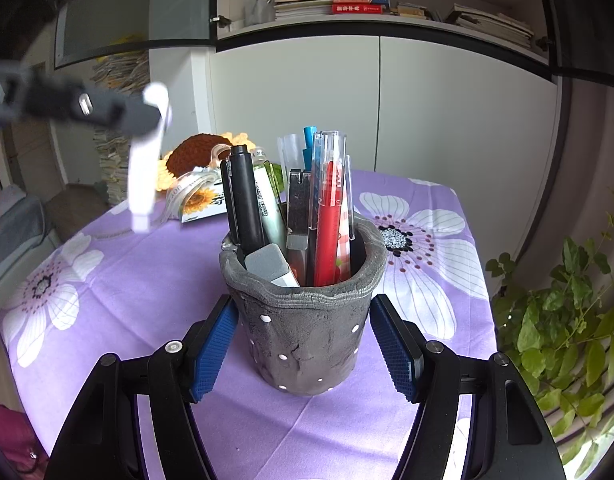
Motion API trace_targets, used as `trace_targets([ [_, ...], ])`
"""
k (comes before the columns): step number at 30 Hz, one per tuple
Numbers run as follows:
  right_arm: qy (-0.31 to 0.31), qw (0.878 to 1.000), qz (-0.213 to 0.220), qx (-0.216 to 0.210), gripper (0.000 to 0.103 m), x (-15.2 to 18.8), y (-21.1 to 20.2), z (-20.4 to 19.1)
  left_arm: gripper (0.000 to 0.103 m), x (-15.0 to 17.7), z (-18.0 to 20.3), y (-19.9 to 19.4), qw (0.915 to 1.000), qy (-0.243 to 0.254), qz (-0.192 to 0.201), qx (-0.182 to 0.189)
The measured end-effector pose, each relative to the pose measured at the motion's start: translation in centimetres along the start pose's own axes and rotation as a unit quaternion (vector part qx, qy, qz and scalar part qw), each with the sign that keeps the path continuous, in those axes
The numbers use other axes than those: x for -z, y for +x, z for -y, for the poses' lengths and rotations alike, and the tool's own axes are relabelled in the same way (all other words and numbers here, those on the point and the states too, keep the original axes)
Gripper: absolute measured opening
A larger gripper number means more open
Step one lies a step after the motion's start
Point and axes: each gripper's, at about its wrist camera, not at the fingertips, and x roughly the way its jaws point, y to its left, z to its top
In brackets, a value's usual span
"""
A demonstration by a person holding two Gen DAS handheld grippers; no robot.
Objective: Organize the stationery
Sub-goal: 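Insert the white correction tape into the grey cup with the left gripper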
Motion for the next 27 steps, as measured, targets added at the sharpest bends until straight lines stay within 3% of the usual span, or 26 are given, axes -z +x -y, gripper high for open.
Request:
trace_targets([
  [7,-0.001,1.000,0.000,0.002,0.069,0.1,-0.1,-0.1,0.024,-2.5,3.3,1.8,0.9990,0.000,-0.008,0.043],
  [16,0.003,1.000,0.000,-0.001,0.069,0.0,-0.1,0.1,0.024,-2.2,4.5,6.4,0.9978,0.002,-0.050,0.042],
  [27,0.003,1.000,-0.001,-0.001,0.069,0.0,-0.1,0.1,0.024,-2.0,4.0,6.4,0.9976,-0.009,-0.054,0.043],
])
